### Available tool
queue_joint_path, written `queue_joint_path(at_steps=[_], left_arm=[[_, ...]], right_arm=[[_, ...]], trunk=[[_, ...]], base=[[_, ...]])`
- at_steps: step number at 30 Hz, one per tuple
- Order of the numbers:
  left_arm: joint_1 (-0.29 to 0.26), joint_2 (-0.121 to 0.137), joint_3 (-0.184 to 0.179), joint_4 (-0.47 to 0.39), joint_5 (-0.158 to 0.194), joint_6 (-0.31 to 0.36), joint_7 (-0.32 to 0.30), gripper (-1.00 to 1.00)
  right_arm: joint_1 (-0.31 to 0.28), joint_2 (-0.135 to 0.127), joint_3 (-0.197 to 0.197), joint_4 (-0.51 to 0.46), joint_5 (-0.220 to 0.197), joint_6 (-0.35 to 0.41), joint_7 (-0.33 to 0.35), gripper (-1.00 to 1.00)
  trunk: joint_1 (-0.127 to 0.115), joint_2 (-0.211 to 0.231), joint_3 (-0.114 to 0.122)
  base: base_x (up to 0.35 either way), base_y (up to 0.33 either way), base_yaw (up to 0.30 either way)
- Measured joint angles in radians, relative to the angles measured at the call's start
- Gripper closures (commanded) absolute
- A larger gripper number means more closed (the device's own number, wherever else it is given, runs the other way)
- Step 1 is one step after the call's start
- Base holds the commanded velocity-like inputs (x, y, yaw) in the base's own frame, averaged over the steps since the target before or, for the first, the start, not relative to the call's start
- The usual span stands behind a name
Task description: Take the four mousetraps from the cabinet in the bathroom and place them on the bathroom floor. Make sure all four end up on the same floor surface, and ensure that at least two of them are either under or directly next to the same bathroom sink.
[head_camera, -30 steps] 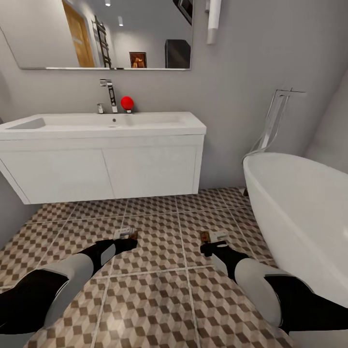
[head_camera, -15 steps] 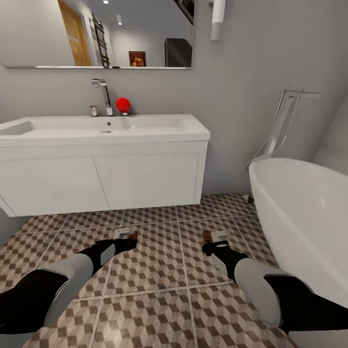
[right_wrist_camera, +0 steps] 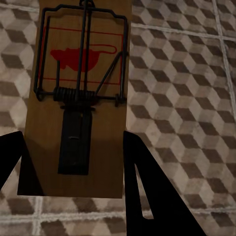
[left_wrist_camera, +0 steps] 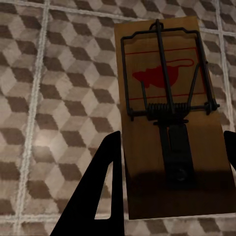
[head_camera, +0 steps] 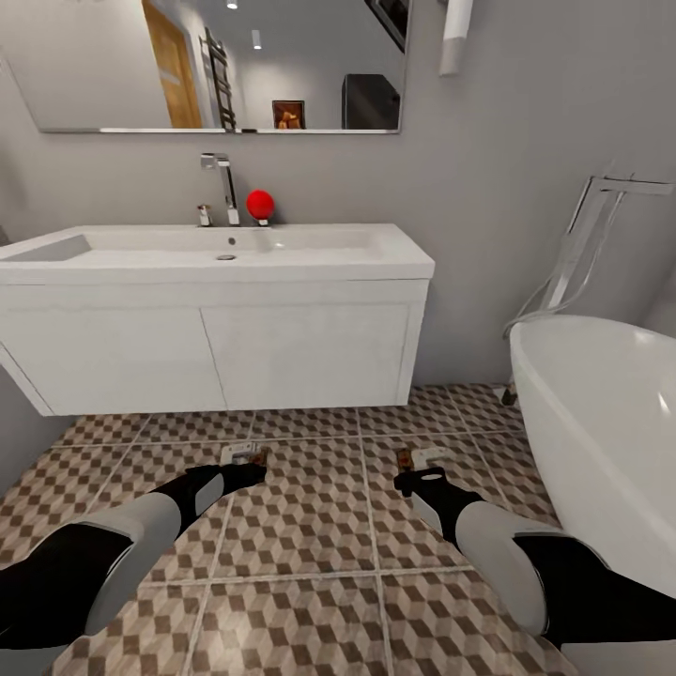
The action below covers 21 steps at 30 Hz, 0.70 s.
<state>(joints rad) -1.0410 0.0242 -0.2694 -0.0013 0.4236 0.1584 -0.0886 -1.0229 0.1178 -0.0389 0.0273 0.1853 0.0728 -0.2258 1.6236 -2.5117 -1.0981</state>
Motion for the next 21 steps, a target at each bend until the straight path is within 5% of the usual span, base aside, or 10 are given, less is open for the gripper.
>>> queue_joint_path(at_steps=[21], left_arm=[[0.000,0.000,0.000,0.000,0.000,0.002,0.001,1.00]], right_arm=[[0.001,0.000,-0.001,0.000,-0.001,0.000,0.002,1.00]], trunk=[[0.000,0.000,0.000]], base=[[-0.016,0.135,0.002]])
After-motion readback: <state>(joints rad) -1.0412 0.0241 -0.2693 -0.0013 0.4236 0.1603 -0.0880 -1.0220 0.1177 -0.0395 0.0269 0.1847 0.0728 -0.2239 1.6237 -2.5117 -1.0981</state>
